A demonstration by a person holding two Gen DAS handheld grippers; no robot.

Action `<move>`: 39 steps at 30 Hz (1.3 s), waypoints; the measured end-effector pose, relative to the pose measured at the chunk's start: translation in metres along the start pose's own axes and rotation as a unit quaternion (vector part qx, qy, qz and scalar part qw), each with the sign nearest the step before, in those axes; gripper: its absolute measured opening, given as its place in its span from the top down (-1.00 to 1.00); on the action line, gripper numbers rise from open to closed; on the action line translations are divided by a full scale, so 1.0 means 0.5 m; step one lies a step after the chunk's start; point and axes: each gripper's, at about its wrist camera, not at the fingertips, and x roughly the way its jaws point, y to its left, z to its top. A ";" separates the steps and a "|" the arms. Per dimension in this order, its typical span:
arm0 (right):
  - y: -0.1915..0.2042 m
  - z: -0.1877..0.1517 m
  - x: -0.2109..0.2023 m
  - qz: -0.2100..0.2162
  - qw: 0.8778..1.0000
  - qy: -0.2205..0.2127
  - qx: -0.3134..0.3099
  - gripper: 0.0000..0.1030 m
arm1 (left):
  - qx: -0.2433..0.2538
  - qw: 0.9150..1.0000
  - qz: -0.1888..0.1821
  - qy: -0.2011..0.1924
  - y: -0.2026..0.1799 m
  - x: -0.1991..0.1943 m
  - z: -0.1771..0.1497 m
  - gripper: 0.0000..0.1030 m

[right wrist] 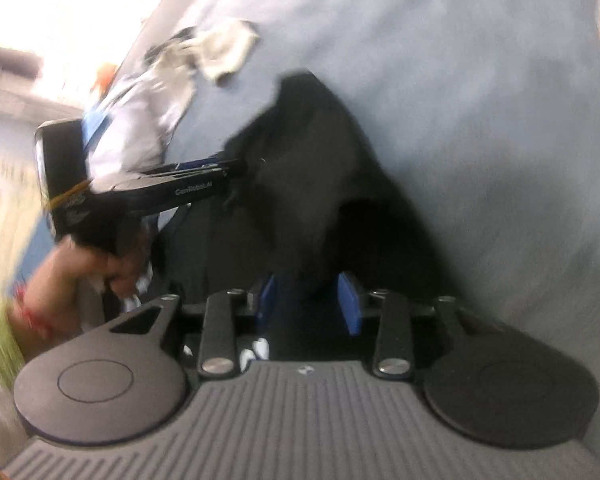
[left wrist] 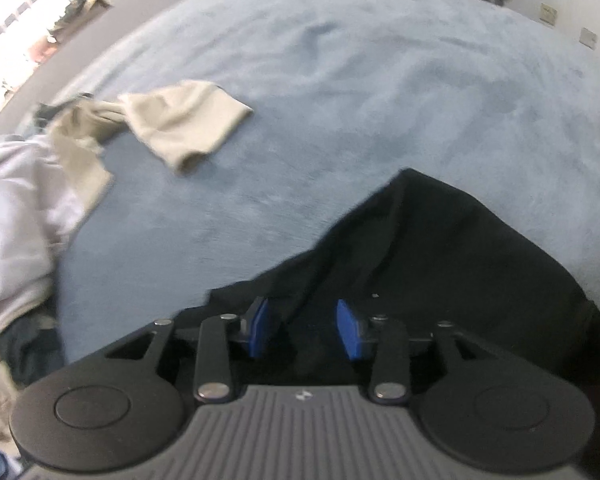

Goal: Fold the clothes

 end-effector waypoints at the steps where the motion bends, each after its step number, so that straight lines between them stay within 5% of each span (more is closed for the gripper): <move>1: 0.009 0.004 -0.010 -0.020 0.999 -0.008 -0.039 0.34 | -0.006 1.000 0.001 -0.004 -0.004 -0.009 -0.006 0.24; 7: 0.038 -0.011 0.035 -0.118 0.967 -0.019 -0.226 0.38 | -0.019 0.999 -0.043 0.010 -0.065 0.005 -0.052 0.31; 10: 0.034 -0.017 0.064 -0.142 0.955 -0.023 -0.260 0.42 | -0.025 0.997 -0.065 0.016 -0.096 0.012 -0.075 0.43; 13: 0.020 -0.014 0.074 -0.157 0.953 -0.038 -0.258 0.70 | -0.035 0.996 -0.078 0.020 -0.110 0.017 -0.088 0.43; 18: -0.010 0.008 0.032 -0.136 0.961 -0.026 -0.241 0.73 | -0.049 0.995 -0.080 0.016 -0.102 0.018 -0.089 0.42; 22: -0.034 0.025 -0.003 -0.117 0.966 -0.014 -0.229 0.46 | -0.051 0.996 -0.078 0.009 -0.103 0.009 -0.091 0.42; 25: -0.052 0.038 -0.029 -0.103 0.970 -0.005 -0.219 0.45 | -0.055 0.996 -0.075 -0.003 -0.101 -0.009 -0.102 0.35; 29: -0.022 0.096 -0.053 -0.084 0.964 -0.043 -0.248 0.47 | -0.053 0.995 -0.071 -0.052 -0.099 -0.066 -0.116 0.29; 33: 0.015 0.157 0.035 -0.035 0.959 -0.039 -0.278 0.52 | -0.026 0.990 -0.111 -0.083 -0.139 -0.099 -0.121 0.29; 39: 0.048 0.218 0.196 0.008 0.946 -0.001 -0.323 0.59 | 0.011 0.985 -0.159 -0.070 -0.212 -0.060 -0.152 0.30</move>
